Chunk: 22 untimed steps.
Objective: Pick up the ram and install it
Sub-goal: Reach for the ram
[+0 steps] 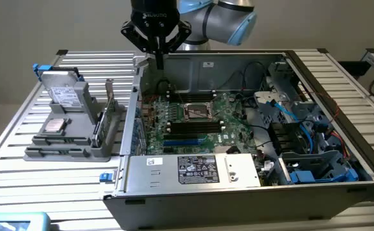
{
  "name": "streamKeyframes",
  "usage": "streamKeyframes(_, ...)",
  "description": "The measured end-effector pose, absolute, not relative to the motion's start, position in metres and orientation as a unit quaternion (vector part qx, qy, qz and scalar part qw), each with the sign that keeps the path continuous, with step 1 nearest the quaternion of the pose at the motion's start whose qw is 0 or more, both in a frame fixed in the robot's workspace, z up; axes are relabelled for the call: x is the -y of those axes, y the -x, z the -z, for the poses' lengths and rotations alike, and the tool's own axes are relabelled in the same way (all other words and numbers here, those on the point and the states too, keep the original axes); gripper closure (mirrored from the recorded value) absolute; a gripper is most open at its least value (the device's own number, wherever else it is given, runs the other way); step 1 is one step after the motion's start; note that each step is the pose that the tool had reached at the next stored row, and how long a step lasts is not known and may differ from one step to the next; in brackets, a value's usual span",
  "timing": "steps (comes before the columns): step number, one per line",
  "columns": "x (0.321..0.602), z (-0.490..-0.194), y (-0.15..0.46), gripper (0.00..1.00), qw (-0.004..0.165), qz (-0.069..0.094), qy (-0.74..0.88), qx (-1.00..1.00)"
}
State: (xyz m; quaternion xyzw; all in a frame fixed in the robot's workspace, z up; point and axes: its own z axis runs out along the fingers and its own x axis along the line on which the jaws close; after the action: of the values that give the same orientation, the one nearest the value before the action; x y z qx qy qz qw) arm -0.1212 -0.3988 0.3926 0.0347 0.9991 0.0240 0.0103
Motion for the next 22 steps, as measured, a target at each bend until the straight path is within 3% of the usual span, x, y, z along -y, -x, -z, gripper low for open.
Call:
streamKeyframes(15, 0.399, -0.392, 0.121, 0.89, 0.010, -0.024, -0.035, -0.999)
streamKeyframes(22, 0.413, -0.392, 0.125, 0.89, 0.010, -0.024, -0.035, -0.999)
